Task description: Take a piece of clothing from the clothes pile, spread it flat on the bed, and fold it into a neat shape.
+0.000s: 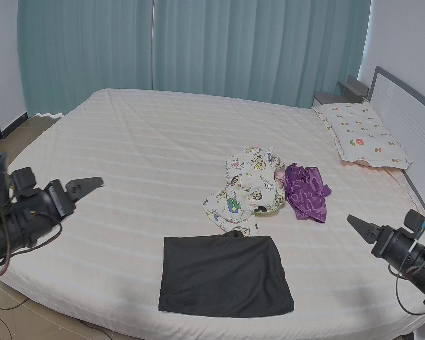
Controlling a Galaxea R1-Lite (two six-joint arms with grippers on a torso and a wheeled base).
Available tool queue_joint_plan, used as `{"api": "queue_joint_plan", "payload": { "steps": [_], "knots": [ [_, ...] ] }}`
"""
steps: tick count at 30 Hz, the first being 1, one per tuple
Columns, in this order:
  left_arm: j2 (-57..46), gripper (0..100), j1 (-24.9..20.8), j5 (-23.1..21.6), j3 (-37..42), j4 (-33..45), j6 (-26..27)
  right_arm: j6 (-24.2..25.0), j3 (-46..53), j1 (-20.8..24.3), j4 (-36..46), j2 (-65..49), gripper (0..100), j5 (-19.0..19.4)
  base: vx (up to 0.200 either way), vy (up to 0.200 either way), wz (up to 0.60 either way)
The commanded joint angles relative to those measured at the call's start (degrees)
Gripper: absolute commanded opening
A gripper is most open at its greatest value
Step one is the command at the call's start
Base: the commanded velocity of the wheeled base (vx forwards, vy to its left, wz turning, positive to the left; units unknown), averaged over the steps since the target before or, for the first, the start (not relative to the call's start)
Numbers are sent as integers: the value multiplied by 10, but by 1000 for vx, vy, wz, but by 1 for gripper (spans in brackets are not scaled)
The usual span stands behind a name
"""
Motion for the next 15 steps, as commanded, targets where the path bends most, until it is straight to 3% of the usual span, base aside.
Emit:
{"api": "queue_joint_plan", "payload": {
  "steps": [1,5,6,8,12,15],
  "knots": [
    [-338,100,5,62,124,94,85,-59,127,-35,114,-307,100,-46,0,0,0],
    [-434,100,4,72,121,189,131,-56,127,-54,294,-455,100,-34,0,0,0],
    [-434,100,4,72,121,189,131,-56,127,-54,294,-455,100,-34,0,0,0],
    [-495,100,6,79,124,252,184,-66,117,-50,405,-556,100,-31,0,0,0],
    [-559,100,12,105,122,299,221,-75,109,-53,478,-612,100,-31,0,0,0],
    [-581,100,26,131,125,319,252,-88,113,-55,486,-626,100,-31,0,0,0]
  ]
}}
